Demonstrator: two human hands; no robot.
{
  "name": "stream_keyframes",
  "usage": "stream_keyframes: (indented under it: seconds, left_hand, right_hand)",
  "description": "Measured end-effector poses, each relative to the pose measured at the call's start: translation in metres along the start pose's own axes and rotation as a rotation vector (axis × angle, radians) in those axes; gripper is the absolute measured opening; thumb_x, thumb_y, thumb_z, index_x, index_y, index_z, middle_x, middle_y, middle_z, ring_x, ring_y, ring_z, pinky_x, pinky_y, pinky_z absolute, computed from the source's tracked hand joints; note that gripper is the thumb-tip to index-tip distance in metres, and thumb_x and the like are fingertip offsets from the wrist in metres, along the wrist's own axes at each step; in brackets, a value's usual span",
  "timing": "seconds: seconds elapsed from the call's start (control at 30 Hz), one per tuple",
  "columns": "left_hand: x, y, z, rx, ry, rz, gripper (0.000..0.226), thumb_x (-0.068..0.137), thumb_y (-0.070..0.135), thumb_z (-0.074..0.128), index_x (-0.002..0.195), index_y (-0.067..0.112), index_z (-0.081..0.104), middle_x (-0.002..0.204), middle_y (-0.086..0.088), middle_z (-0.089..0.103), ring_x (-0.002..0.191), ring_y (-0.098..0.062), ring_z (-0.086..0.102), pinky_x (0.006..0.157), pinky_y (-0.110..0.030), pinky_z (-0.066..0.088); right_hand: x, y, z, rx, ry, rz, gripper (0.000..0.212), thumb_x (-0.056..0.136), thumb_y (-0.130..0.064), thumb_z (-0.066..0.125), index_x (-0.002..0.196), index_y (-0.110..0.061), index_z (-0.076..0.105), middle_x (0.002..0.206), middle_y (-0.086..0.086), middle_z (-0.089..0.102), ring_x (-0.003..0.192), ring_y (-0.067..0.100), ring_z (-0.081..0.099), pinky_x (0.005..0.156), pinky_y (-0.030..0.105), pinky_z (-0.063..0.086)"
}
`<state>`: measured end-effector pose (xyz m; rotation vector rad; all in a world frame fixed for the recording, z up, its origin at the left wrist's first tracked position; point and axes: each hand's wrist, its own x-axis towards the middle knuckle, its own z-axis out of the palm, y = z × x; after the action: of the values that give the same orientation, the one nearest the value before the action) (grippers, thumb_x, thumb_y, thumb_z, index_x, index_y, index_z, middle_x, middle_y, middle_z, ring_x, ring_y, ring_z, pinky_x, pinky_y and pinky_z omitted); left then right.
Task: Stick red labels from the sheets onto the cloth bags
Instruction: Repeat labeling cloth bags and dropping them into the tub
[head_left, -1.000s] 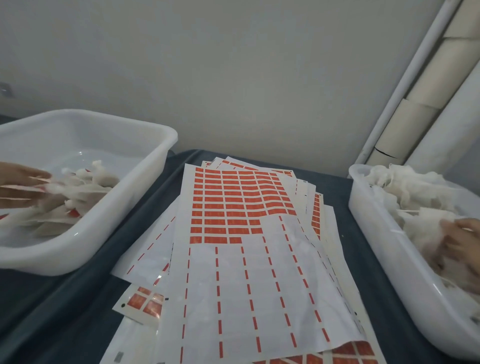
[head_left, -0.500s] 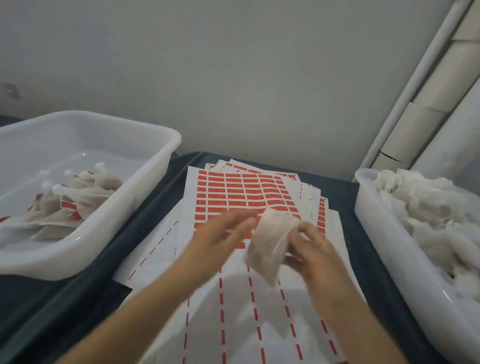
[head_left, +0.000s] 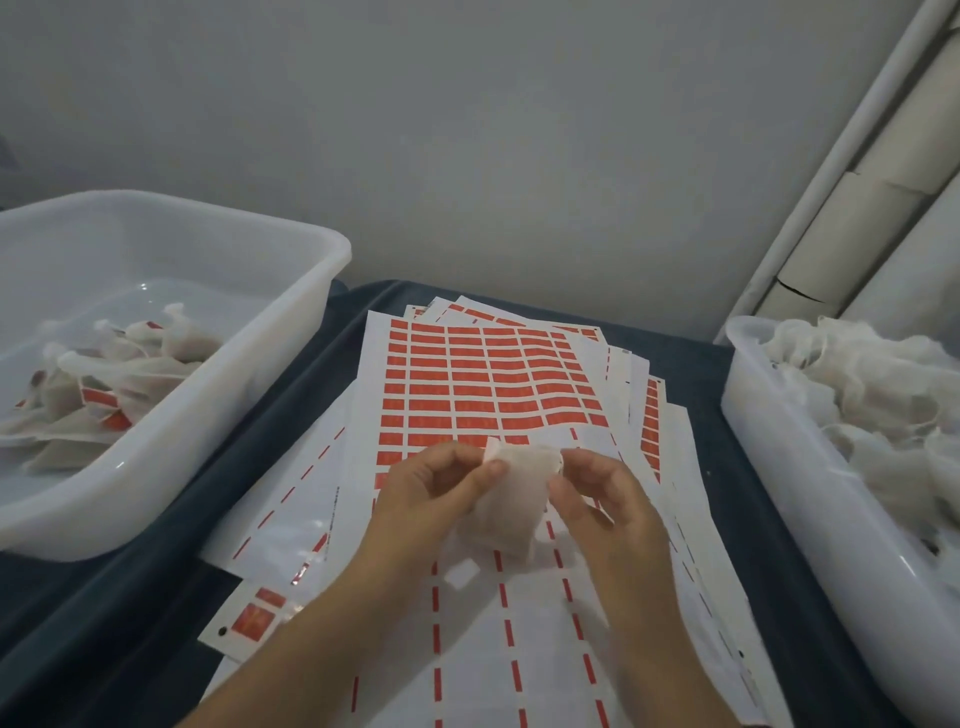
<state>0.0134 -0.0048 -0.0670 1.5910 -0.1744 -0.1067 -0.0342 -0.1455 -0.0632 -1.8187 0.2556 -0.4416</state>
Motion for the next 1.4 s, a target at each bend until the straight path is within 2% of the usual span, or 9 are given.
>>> stream_keyframes:
  seconds: [0.27, 0.4, 0.5, 0.7, 0.8, 0.97, 1.1, 1.2, 1.4]
  left_hand:
    - [-0.001, 0.0, 0.001, 0.008, 0.004, 0.047, 0.038, 0.059, 0.053, 0.062, 0.093, 0.036, 0.059, 0.091, 0.031, 0.062, 0.089, 0.004, 0.06, 0.057, -0.001, 0.043]
    - [-0.004, 0.002, 0.002, 0.529, -0.046, 0.563, 0.044, 0.073, 0.054, 0.061, 0.113, 0.05, 0.045, 0.128, 0.036, 0.04, 0.121, 0.011, 0.033, 0.1, -0.019, 0.032]
    - [0.0, -0.009, 0.001, 0.708, 0.014, 0.923, 0.029, 0.082, 0.038, 0.057, 0.107, 0.026, 0.066, 0.111, 0.006, 0.066, 0.114, -0.01, 0.045, 0.102, -0.039, 0.036]
    - [0.0, -0.011, -0.006, 0.706, 0.105, 0.916, 0.042, 0.096, 0.041, 0.038, 0.089, 0.016, 0.071, 0.095, 0.0, 0.069, 0.099, -0.01, 0.05, 0.098, -0.029, 0.034]
    - [0.001, -0.007, -0.004, 0.704, 0.129, 0.878, 0.041, 0.095, 0.042, 0.039, 0.091, 0.016, 0.07, 0.101, 0.001, 0.068, 0.102, -0.011, 0.048, 0.102, -0.025, 0.031]
    - [-0.007, 0.0, -0.001, 0.567, 0.13, 0.595, 0.016, 0.083, 0.046, 0.045, 0.093, 0.039, 0.057, 0.109, 0.023, 0.053, 0.1, 0.0, 0.05, 0.096, -0.021, 0.037]
    - [-0.019, 0.007, -0.001, 0.216, -0.173, 0.21, 0.046, 0.078, 0.068, 0.04, 0.057, 0.035, 0.065, 0.06, 0.019, 0.06, 0.062, 0.002, 0.058, 0.059, -0.004, 0.043]
    - [-0.021, 0.01, 0.006, 0.138, -0.46, -0.128, 0.053, 0.076, 0.065, 0.027, 0.068, 0.035, 0.07, 0.053, 0.01, 0.061, 0.044, -0.003, 0.052, 0.049, -0.01, 0.042]
    - [-0.007, 0.014, -0.008, -0.458, -0.345, -0.375, 0.043, 0.076, 0.052, 0.047, 0.098, 0.026, 0.074, 0.081, 0.002, 0.07, 0.051, -0.01, 0.05, 0.043, -0.013, 0.036]
  right_hand:
    - [-0.003, 0.004, -0.007, -0.027, 0.07, -0.104, 0.016, 0.072, -0.045, 0.056, 0.078, -0.032, 0.062, 0.078, -0.024, 0.067, 0.083, -0.008, 0.06, 0.061, -0.004, 0.04]
    - [-0.006, 0.001, -0.004, -0.045, -0.036, -0.187, 0.013, 0.074, -0.042, 0.054, 0.08, -0.032, 0.061, 0.086, -0.028, 0.065, 0.086, -0.005, 0.061, 0.066, -0.001, 0.042]
    - [-0.007, 0.002, -0.002, -0.13, -0.047, -0.291, 0.003, 0.083, -0.038, 0.059, 0.081, -0.039, 0.057, 0.082, -0.029, 0.066, 0.092, -0.005, 0.059, 0.073, 0.001, 0.043]
    - [-0.008, -0.005, -0.013, -0.24, 0.15, -0.445, 0.014, 0.085, -0.029, 0.06, 0.081, -0.04, 0.053, 0.081, -0.034, 0.058, 0.093, -0.012, 0.057, 0.072, 0.002, 0.044]
    - [-0.007, -0.005, -0.021, -0.062, 0.22, -0.235, 0.014, 0.077, -0.041, 0.055, 0.081, -0.028, 0.06, 0.085, -0.03, 0.065, 0.09, -0.001, 0.062, 0.078, 0.023, 0.052]
    - [-0.009, -0.008, -0.016, 0.068, 0.066, -0.07, 0.022, 0.08, -0.038, 0.05, 0.08, -0.018, 0.06, 0.082, -0.024, 0.067, 0.087, -0.008, 0.06, 0.072, 0.009, 0.041]
    - [-0.01, -0.013, -0.019, 0.262, -0.083, -0.037, 0.019, 0.076, -0.035, 0.053, 0.074, -0.02, 0.064, 0.068, 0.0, 0.067, 0.073, 0.016, 0.065, 0.07, 0.008, 0.049]
    - [-0.014, -0.018, -0.018, 0.281, -0.237, -0.063, 0.018, 0.075, -0.031, 0.054, 0.068, -0.023, 0.068, 0.064, 0.001, 0.065, 0.067, 0.016, 0.064, 0.068, 0.007, 0.048]
    - [-0.019, -0.019, -0.008, 0.176, -0.697, 0.021, 0.009, 0.076, -0.028, 0.062, 0.072, -0.031, 0.071, 0.065, -0.011, 0.066, 0.061, 0.004, 0.062, 0.065, 0.015, 0.051]
